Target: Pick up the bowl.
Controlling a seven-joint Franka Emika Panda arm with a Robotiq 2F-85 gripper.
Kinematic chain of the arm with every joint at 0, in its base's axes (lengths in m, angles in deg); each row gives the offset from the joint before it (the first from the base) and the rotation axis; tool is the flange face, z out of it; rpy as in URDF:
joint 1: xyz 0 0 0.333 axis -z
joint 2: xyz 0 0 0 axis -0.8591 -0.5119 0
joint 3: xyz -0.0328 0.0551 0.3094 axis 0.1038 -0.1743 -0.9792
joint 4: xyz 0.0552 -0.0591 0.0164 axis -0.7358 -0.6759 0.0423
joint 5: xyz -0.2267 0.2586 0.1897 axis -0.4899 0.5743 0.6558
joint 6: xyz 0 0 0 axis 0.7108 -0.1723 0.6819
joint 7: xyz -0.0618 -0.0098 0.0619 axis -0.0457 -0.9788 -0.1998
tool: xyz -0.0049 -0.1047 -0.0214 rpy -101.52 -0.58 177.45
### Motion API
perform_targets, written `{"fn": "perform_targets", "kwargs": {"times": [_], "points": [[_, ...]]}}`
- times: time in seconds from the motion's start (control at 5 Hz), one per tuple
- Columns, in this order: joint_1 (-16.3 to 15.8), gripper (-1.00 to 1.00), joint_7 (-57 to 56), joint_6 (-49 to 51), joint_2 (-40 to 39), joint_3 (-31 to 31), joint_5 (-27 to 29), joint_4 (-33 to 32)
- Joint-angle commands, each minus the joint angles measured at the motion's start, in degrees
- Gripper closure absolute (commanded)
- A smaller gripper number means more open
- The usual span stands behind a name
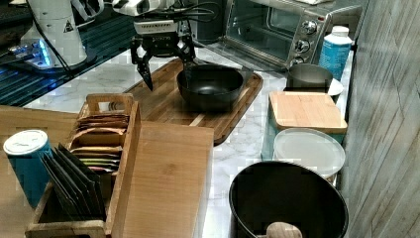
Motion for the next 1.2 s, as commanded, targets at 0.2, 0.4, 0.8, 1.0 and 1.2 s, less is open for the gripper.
{"fn": "perform_targets", "kwargs": {"times": [0.2,0.4,0.8,1.0,1.2], "points": [[0.3,1.0,0.7,-4.8,-0.9,-0.5,6.0,4.2],[0.3,1.0,2.3,-4.7,0.0,-0.1,4.8,3.7],[0.7,1.0,8.2,1.9,5.9,1.0,-2.3,5.2],[-0.6,1.0,14.3,9.2,10.2,2.2,-11.1,10.1],[0.7,1.0,22.7,14.7,14.3,-0.6,-19.3,14.8]]}}
